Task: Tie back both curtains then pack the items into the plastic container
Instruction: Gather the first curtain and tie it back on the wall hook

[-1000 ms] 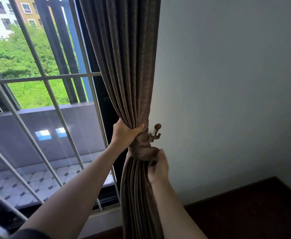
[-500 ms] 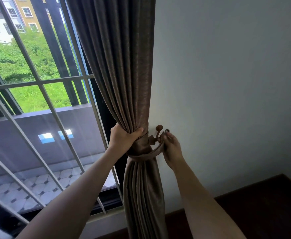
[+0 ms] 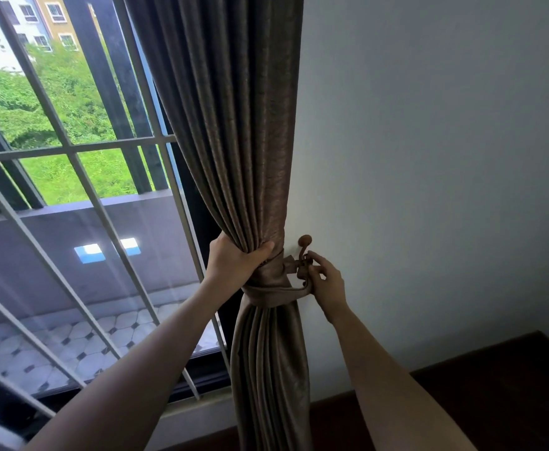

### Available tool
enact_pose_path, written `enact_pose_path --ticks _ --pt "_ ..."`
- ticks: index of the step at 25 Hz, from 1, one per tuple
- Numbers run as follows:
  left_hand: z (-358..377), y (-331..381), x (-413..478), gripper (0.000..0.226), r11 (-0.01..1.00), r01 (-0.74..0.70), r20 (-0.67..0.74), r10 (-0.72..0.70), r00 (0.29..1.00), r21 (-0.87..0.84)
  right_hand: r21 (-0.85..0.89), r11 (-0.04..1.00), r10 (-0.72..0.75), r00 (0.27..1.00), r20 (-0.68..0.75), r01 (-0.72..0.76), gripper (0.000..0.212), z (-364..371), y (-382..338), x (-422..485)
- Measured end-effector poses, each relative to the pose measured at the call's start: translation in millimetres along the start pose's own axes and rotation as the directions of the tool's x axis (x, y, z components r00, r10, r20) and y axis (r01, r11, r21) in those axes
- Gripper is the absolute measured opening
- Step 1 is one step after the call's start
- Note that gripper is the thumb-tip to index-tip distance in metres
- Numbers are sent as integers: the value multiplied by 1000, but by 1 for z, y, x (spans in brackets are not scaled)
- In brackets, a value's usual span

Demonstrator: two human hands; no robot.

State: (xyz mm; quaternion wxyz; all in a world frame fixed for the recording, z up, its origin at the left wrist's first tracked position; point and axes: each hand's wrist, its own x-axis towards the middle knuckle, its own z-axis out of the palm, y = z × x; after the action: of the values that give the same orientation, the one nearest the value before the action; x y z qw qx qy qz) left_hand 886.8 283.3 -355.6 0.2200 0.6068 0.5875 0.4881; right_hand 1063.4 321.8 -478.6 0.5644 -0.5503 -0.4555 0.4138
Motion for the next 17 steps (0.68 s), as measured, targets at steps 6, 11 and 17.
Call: enact_pose_path --ticks 6,11,17 --pt "3 3 -5 61 1000 8 -8 -8 1000 -19 -271 960 89 994 67 -68 37 1 -1 0" --pt "-11 -40 -42 70 897 47 249 71 966 -439 -351 936 -33 987 -156 -24 28 -4 7 -70" --pt "9 -110 -89 35 974 -100 393 12 919 204 -296 931 -124 947 297 215 36 -1 3 -108"
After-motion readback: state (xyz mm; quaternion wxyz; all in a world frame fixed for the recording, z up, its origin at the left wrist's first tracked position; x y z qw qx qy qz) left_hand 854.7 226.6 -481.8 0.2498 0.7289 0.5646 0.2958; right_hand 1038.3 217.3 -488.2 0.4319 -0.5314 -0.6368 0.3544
